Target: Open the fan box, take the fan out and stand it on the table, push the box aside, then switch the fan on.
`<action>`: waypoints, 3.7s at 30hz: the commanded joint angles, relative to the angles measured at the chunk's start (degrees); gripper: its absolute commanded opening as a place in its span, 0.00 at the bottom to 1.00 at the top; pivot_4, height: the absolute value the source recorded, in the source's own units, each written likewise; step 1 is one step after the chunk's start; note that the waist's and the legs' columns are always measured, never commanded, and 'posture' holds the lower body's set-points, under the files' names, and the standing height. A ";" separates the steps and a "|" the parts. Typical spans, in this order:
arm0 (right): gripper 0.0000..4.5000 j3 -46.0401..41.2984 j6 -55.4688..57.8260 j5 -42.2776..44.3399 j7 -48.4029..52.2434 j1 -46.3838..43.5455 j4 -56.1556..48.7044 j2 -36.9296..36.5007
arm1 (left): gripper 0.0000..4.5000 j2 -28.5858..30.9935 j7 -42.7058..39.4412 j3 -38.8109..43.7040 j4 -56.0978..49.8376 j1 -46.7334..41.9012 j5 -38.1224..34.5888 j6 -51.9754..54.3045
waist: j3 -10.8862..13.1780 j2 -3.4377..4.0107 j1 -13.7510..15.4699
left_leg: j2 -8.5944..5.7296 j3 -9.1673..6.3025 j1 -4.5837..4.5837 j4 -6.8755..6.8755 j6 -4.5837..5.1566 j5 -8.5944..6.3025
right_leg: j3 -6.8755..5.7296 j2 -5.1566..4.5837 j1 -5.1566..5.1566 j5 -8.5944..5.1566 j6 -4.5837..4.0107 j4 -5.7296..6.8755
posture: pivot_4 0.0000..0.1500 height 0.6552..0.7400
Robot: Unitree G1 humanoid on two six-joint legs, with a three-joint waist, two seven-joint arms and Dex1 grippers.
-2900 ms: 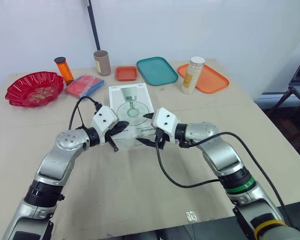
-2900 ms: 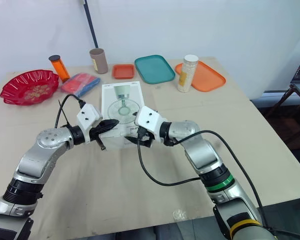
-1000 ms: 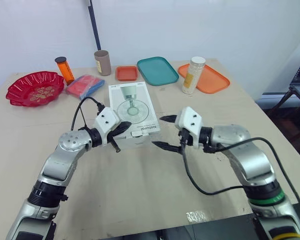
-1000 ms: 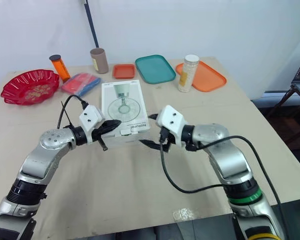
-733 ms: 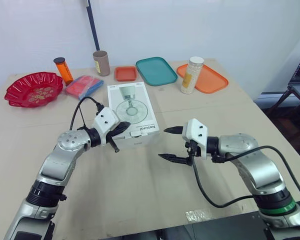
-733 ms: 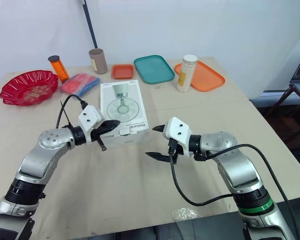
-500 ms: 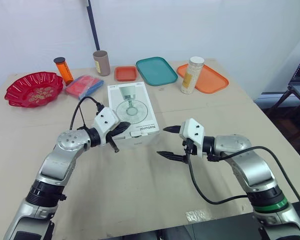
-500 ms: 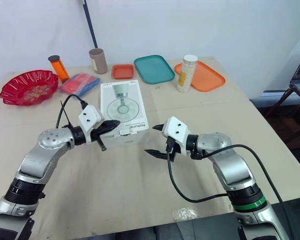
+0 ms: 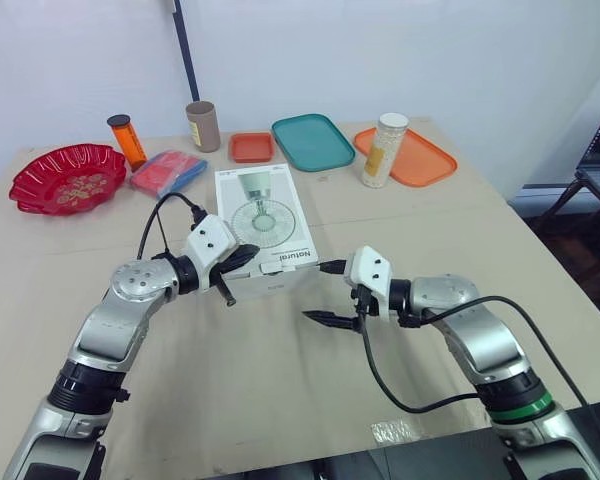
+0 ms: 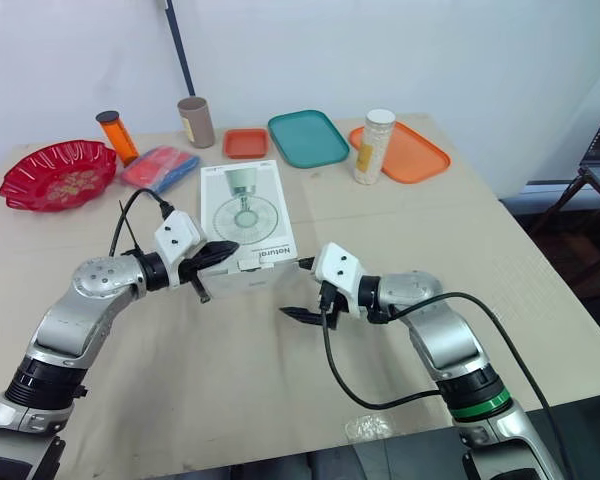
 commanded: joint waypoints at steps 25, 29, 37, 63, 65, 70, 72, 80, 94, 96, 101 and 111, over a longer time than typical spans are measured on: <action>1.00 3.10 -6.86 -1.29 7.05 2.51 -1.93 -1.48 | 0.02 2.01 -0.15 0.57 -0.18 0.68 0.28 2.75 | 0.00 0.00 0.00 | 0.00 0.00 0.01 0.00 0.00 0.00 | 0.00 0.00 0.01 0.00 0.00 0.01 | 1.00 1.00; 1.00 0.56 -8.08 -2.02 3.87 2.24 -0.39 -0.65 | 0.02 1.94 -0.02 0.59 -0.22 0.66 0.30 2.77 | 0.00 0.00 0.00 | 0.00 0.01 0.01 0.00 0.00 0.00 | 0.00 0.00 0.00 0.00 0.00 0.01 | 1.00 1.00; 1.00 -4.43 5.14 4.58 -0.38 4.02 -4.02 -0.33 | 0.02 2.03 -0.65 0.19 0.37 0.59 0.30 2.32 | -0.01 0.02 -0.01 | 0.00 0.00 0.01 0.00 -0.01 0.00 | 0.01 0.00 0.00 0.00 0.00 0.01 | 1.00 1.00; 1.00 -2.54 6.79 4.90 -2.04 1.07 4.80 5.58 | 0.02 2.25 0.02 0.54 -1.13 1.76 0.29 2.75 | -0.02 0.03 -0.06 | 0.01 0.01 0.02 -0.01 -0.01 0.01 | 0.02 0.01 0.00 0.00 0.00 0.02 | 1.00 1.00; 1.00 -2.48 7.09 5.30 -1.80 1.34 4.24 5.55 | 0.02 2.24 0.02 0.53 -0.99 1.79 0.35 2.56 | -0.02 0.03 -0.07 | 0.01 0.01 0.02 -0.01 -0.01 0.00 | 0.02 0.01 -0.01 0.00 0.00 0.02 | 1.00 1.00; 1.00 -2.55 7.69 5.97 -1.43 1.31 3.39 5.92 | 0.02 1.94 0.32 0.37 -1.06 1.76 0.42 2.52 | -0.03 0.03 -0.07 | 0.00 0.01 0.02 -0.01 -0.01 0.01 | 0.02 0.01 0.00 0.00 0.00 0.03 | 1.00 1.00; 1.00 -2.56 7.80 6.44 -1.02 1.41 2.83 5.94 | 0.02 1.88 0.44 0.39 -1.14 1.84 0.42 2.56 | -0.03 0.03 -0.07 | 0.00 0.01 0.02 -0.01 -0.01 0.01 | 0.01 0.01 0.00 0.00 0.00 0.02 | 1.00 1.00; 1.00 -2.34 8.46 7.25 -0.24 1.27 1.67 5.80 | 0.02 1.91 0.73 0.48 -1.66 2.26 0.28 2.82 | -0.02 0.04 -0.07 | 0.01 0.00 0.02 -0.01 -0.01 0.01 | 0.01 0.01 0.00 0.00 0.00 0.02 | 1.00 1.00; 1.00 -6.12 15.03 16.74 4.00 2.08 -7.01 0.39 | 0.02 2.54 -0.06 0.76 -1.28 1.71 -0.11 2.75 | -0.02 0.03 -0.05 | 0.00 0.00 0.01 -0.01 -0.01 0.00 | 0.01 0.00 0.00 0.00 0.00 0.01 | 1.00 1.00; 1.00 -6.68 15.72 18.03 4.08 1.87 -7.80 -0.14 | 0.02 2.87 -0.28 1.14 -1.36 1.79 -0.16 2.81 | -0.03 0.03 -0.05 | 0.00 0.00 0.01 -0.01 0.00 0.00 | 0.01 0.01 0.00 0.00 0.00 0.02 | 1.00 1.00; 1.00 -7.05 15.41 18.69 3.57 0.91 -8.07 -0.02 | 0.02 3.80 -0.62 2.64 -1.31 1.59 -0.49 2.68 | -0.02 0.03 -0.06 | 0.00 0.01 0.01 -0.01 0.00 0.00 | 0.01 0.01 0.00 0.00 0.00 0.02 | 1.00 1.00; 1.00 -7.12 15.77 20.20 3.84 0.83 -9.45 -0.57 | 0.02 5.06 -1.12 4.68 -2.09 1.81 -1.26 2.40 | -0.02 0.03 -0.02 | 0.00 -0.01 -0.03 -0.01 0.00 0.00 | 0.00 0.00 -0.03 0.00 0.00 0.00 | 1.00 1.00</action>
